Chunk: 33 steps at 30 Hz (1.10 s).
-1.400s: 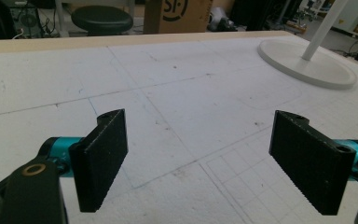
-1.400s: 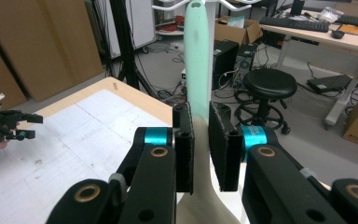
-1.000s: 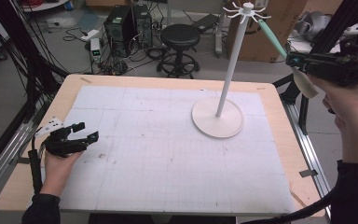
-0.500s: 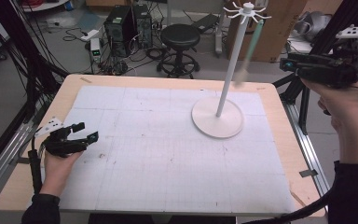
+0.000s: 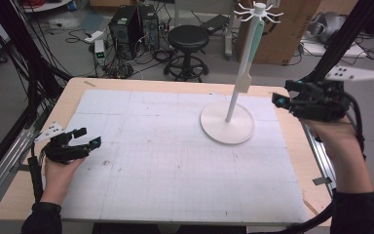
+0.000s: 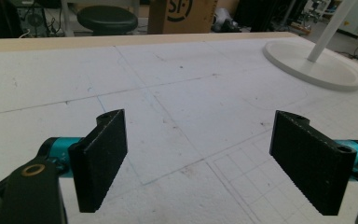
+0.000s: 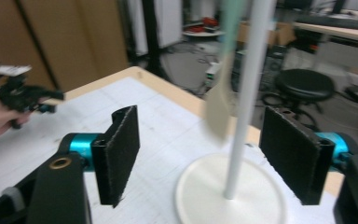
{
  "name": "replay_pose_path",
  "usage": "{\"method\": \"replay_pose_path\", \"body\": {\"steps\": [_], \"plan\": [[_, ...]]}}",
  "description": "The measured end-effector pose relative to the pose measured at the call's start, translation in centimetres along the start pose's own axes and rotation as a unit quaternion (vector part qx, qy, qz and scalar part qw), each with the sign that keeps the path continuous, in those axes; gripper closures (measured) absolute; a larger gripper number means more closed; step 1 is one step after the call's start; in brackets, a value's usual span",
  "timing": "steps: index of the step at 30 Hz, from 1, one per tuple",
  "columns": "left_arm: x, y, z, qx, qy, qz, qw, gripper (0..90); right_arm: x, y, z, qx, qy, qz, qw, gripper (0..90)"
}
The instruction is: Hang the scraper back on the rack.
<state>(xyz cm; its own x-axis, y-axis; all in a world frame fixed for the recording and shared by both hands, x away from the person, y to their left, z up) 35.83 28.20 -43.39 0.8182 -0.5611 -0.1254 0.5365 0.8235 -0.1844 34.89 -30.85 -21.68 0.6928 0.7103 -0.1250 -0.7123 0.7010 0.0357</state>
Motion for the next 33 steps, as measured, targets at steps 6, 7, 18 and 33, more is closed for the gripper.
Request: {"method": "replay_pose_path", "body": {"steps": [6, 7, 18, 33], "plan": [[-0.5, 0.2, -0.2, 0.001, 0.003, 0.005, 1.0000, 19.5, 0.6, -0.1, -5.1, 0.011, -0.003, 0.006, 0.9999, 21.2], [-0.6, 0.2, -0.2, 0.002, 0.003, 0.004, 1.0000, 19.5, 0.7, -0.2, -5.9, 0.013, -0.004, 0.004, 0.9999, 20.5], [-0.8, 0.2, -0.2, -0.001, -0.002, 0.004, 1.0000, 19.5, 1.7, -0.3, -13.4, 0.029, -0.015, -0.004, 0.9994, 17.1], [-0.3, -0.1, -0.3, 0.001, -0.004, -0.001, 1.0000, 19.5, 2.5, -1.6, -17.6, 0.048, 0.018, -0.038, 0.9979, 16.9]]}}
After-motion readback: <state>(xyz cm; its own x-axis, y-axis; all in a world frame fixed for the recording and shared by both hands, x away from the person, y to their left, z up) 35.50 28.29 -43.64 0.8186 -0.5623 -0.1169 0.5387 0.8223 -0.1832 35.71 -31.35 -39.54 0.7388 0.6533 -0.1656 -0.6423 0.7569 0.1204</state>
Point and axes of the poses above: each handheld gripper's, and its own axes: x roughly forward along the jaws, z roughly out of its top, y roughly to its left, the point moved 5 cm from there along x, roughly forward along the jaws, and after that the axes turned 11 degrees about -y, right-handed, at the moved point
